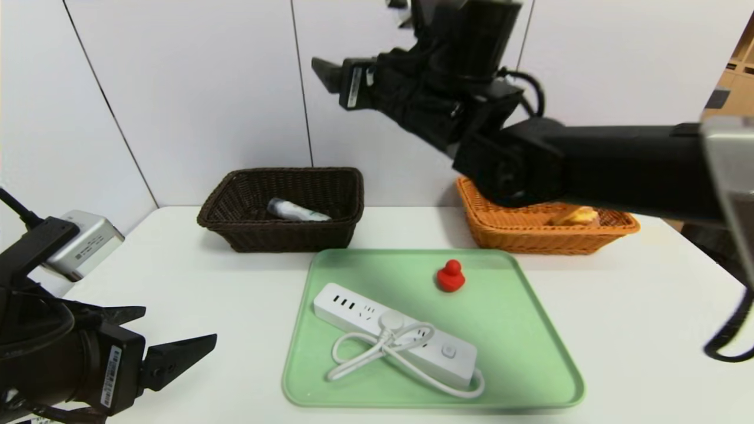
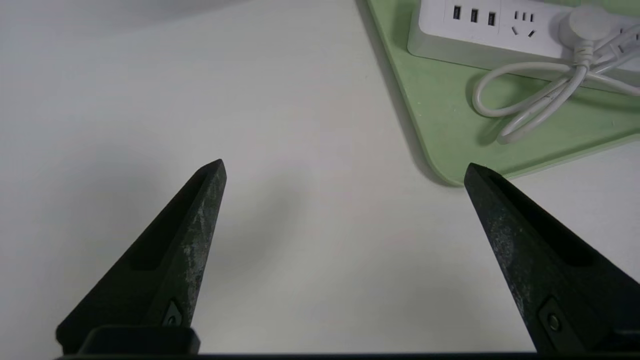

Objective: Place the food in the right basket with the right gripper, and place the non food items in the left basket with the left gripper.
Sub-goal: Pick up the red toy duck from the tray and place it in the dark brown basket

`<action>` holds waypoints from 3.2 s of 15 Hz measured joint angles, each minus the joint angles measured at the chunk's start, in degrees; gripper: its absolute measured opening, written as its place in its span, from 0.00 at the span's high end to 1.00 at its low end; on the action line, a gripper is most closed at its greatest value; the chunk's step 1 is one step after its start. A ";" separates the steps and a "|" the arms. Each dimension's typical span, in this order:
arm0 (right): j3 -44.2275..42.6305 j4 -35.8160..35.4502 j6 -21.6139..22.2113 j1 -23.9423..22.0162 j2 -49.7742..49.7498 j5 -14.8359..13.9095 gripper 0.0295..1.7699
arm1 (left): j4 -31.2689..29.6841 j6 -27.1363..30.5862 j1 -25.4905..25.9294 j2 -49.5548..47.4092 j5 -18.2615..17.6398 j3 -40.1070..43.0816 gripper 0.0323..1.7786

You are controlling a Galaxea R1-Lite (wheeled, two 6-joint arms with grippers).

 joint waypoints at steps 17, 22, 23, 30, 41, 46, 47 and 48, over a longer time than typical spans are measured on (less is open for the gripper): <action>24.92 64.74 24.39 -6.31 -37.41 -9.42 0.04 | 0.30 -0.28 -2.52 -1.97 -0.23 -3.08 0.05; 24.43 65.79 44.43 -3.41 -28.87 -9.36 0.04 | 0.16 -0.30 -2.52 -3.28 -0.20 -1.68 0.05; 23.58 65.79 47.09 -3.06 -26.84 -9.29 0.04 | 0.18 -0.35 -2.52 -3.46 -0.20 -1.40 0.05; 16.41 67.33 50.99 -3.35 -14.92 -8.97 0.04 | 0.41 -0.38 -2.41 -5.14 -0.12 0.11 0.05; 5.41 73.81 49.07 -4.11 -0.33 -9.62 0.04 | 0.49 -0.35 -2.33 -6.89 -0.09 1.05 0.05; 3.89 73.84 49.02 -4.33 3.00 -11.26 0.04 | 0.62 -0.50 -2.28 -7.47 -0.04 1.19 0.05; 3.47 73.84 48.82 -4.52 3.44 -11.26 0.04 | 0.62 -0.82 -2.26 -7.52 -0.06 1.22 0.05; 3.17 73.84 48.77 -4.73 3.89 -11.30 0.04 | 0.62 -0.94 -2.26 -7.55 -0.06 1.22 0.05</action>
